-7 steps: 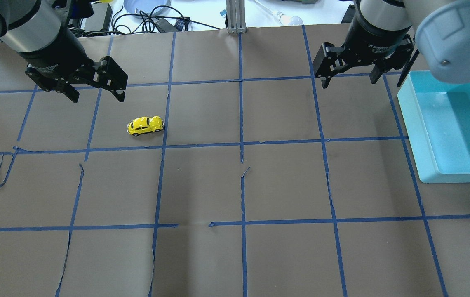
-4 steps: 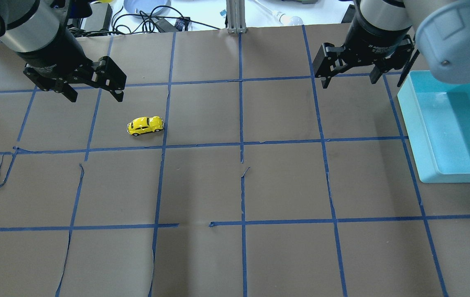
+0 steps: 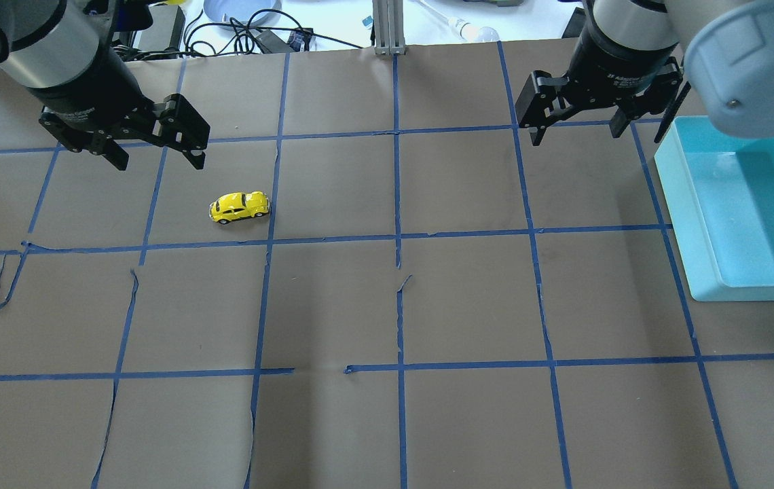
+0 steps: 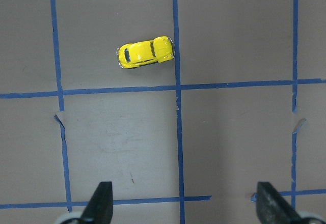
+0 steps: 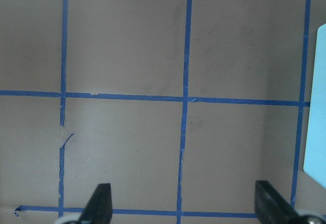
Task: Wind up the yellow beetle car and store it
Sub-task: 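Lower the left gripper over the yellow beetle car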
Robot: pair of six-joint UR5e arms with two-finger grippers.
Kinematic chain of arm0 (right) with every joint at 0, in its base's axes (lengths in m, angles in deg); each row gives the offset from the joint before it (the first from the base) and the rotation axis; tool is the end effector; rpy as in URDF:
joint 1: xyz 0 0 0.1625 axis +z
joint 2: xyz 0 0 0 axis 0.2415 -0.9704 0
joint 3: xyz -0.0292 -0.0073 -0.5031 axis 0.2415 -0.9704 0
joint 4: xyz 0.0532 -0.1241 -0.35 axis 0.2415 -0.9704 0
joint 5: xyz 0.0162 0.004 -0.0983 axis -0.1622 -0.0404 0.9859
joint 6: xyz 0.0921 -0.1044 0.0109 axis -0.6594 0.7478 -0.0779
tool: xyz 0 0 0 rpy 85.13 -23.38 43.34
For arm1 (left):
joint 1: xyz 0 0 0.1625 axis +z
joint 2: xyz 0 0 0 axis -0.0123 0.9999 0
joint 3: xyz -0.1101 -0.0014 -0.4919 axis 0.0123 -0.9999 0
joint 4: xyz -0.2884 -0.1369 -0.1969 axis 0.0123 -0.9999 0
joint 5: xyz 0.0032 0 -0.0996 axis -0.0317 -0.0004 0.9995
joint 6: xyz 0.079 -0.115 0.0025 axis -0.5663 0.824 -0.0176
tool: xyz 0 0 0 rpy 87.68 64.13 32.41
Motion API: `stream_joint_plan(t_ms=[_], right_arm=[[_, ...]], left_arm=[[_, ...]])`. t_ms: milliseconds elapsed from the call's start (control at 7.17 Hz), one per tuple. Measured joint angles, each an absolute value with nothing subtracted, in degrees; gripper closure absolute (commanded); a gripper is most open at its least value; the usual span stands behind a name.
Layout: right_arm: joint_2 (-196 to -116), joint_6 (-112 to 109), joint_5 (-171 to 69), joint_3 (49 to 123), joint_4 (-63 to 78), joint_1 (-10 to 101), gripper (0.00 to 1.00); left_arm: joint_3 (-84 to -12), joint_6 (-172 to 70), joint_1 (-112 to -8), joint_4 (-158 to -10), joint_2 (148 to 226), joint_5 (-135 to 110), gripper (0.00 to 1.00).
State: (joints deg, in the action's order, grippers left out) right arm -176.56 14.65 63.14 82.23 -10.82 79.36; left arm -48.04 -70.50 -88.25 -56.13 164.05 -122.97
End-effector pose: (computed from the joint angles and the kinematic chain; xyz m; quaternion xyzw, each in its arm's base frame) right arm 0.1578 -0.4550 0.5419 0.0263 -0.9985 0.0484 0.0063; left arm -0.1169 -0.4346 0.5455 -0.0210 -0.9993 0.0318 0.0053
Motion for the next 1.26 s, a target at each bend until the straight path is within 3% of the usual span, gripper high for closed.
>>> stream_joint_plan(t_ms=[837, 1256], right_arm=[[-176.5, 14.7, 63.0, 82.3, -10.8, 79.4, 0.00], [-176.5, 14.6, 62.9, 82.2, -10.8, 79.4, 0.00]], left_arm=[[-47.9, -73.1, -87.7, -55.7, 165.1, -123.0, 0.00], [-49.0, -93.0, -86.6, -57.2, 166.8, -122.8, 0.00]])
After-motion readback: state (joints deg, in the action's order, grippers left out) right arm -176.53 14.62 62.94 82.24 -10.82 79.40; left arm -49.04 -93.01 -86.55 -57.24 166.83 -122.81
